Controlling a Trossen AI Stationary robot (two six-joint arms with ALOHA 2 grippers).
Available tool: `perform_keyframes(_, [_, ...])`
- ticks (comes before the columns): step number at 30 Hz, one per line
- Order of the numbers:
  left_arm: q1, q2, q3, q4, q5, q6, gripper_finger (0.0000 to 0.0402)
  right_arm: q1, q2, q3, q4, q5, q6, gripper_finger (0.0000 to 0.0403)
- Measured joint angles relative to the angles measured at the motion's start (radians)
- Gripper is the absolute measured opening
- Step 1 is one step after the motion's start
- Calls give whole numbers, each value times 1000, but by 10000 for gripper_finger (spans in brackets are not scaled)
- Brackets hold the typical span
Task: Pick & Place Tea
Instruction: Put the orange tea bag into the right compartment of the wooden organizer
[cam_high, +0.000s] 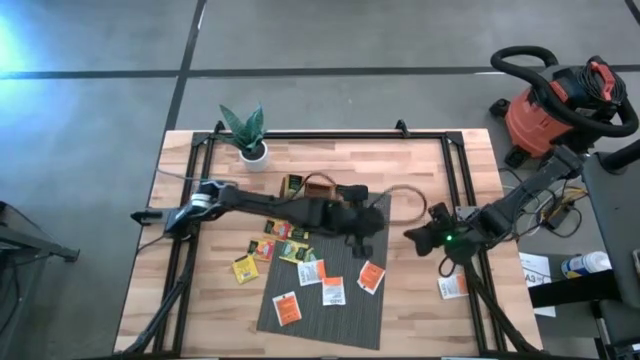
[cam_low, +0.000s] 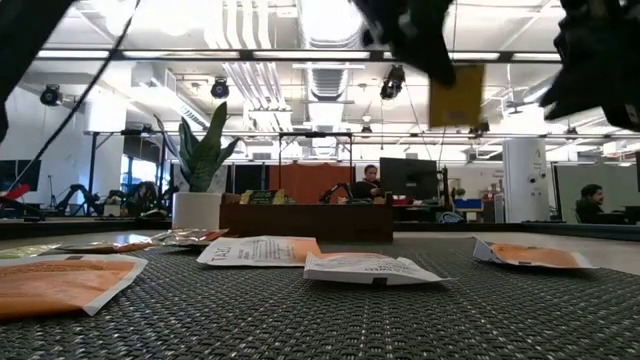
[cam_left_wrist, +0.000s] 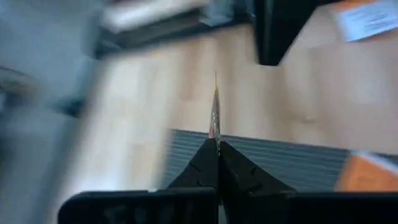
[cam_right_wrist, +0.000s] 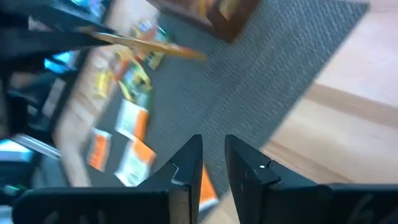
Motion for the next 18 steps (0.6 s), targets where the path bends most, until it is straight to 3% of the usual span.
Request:
perform_keyframes(3, [-29, -21, -1, -18, -186, 80, 1, -19, -29, 9, 33, 16, -3, 68])
perform_keyframes(8, [-44, -23, -6, -16, -387, 133, 0, -65, -36, 14, 164, 49, -4, 88])
perform_keyframes(18, [-53, -23, -80, -16, -420, 39, 0, -181, -8, 10, 374, 50, 6, 167])
